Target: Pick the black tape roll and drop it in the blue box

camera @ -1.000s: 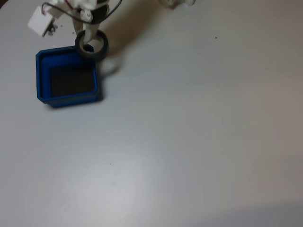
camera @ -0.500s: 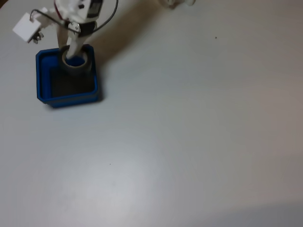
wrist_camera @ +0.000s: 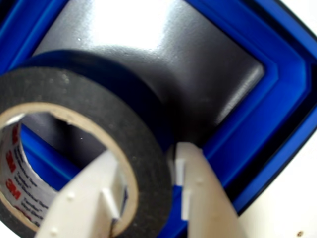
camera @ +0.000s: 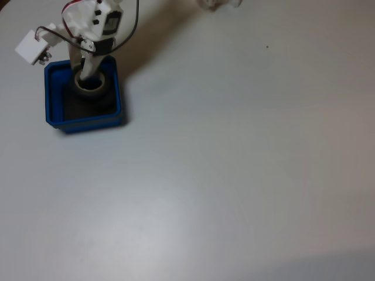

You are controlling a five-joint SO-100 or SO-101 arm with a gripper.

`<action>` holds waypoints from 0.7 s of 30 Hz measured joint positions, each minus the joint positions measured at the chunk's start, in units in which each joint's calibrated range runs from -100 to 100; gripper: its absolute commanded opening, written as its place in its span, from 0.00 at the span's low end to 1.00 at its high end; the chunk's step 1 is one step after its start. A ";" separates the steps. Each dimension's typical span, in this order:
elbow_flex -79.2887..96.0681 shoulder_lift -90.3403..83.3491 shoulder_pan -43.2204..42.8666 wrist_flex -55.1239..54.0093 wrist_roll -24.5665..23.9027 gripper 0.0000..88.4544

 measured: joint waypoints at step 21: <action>0.09 2.37 0.30 -4.19 0.08 0.01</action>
